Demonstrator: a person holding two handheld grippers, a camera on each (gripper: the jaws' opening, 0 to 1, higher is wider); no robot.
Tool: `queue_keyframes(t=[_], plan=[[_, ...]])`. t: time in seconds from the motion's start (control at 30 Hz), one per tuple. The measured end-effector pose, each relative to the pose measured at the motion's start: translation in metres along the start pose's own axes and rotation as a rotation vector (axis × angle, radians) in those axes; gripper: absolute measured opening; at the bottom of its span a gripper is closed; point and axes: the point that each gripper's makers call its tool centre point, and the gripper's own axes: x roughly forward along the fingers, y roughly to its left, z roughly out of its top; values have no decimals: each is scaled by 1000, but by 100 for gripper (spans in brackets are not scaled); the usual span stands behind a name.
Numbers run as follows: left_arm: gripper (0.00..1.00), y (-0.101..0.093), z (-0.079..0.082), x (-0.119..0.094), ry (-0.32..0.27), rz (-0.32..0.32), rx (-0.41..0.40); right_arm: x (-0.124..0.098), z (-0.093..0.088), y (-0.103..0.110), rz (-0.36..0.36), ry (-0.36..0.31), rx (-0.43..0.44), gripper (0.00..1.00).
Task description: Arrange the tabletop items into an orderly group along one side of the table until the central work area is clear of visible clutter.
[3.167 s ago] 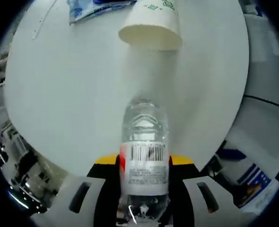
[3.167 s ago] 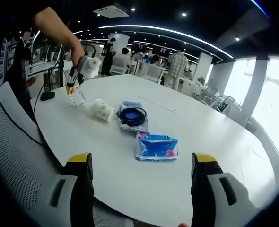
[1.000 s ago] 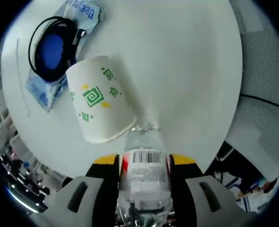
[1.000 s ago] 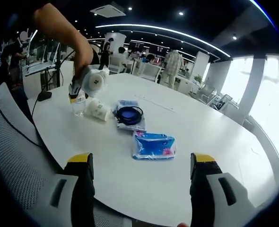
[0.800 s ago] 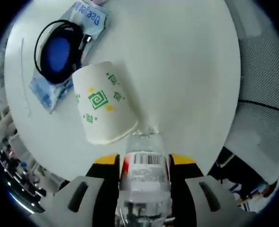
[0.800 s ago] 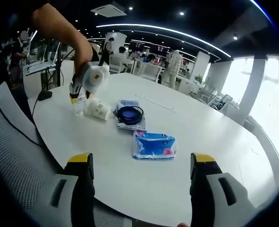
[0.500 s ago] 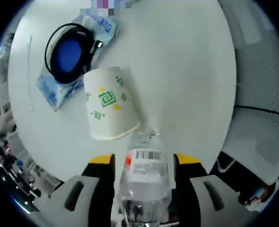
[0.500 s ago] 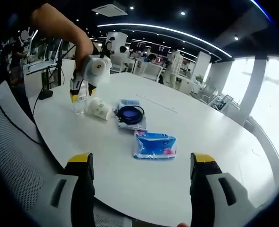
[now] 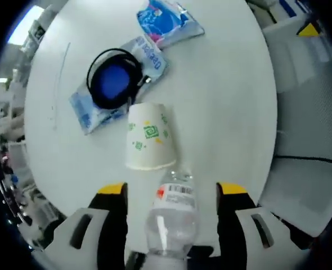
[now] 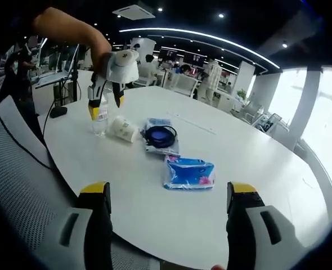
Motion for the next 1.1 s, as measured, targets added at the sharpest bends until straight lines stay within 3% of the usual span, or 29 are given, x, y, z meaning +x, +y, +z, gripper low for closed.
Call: queue_keyframes(t=[0.23,0.5,0.6,0.77,0.93,1.0,1.1], plan=[[68,4,-1,-11,-62,27,-32,1,-1,2,13,5,-8,84],[77,7,12,-25,-228,31,-112,1,-1,3,14,7,-11,84],[85,11,14,-32,-275,59,-143,1,-1,2,13,8,-13,84],[89,19,17,-43,-364,95,-222,0,-1,2,12,7,-12,84],[94,21,16,-52,-424,123,-280,0,-2,2,13,9,-17,84],[95,20,19,-56,-475,127,-305,0,-2,2,14,10,-16,84],[98,21,15,-57,-486,134,-338,0,-3,3,15,14,-18,84]])
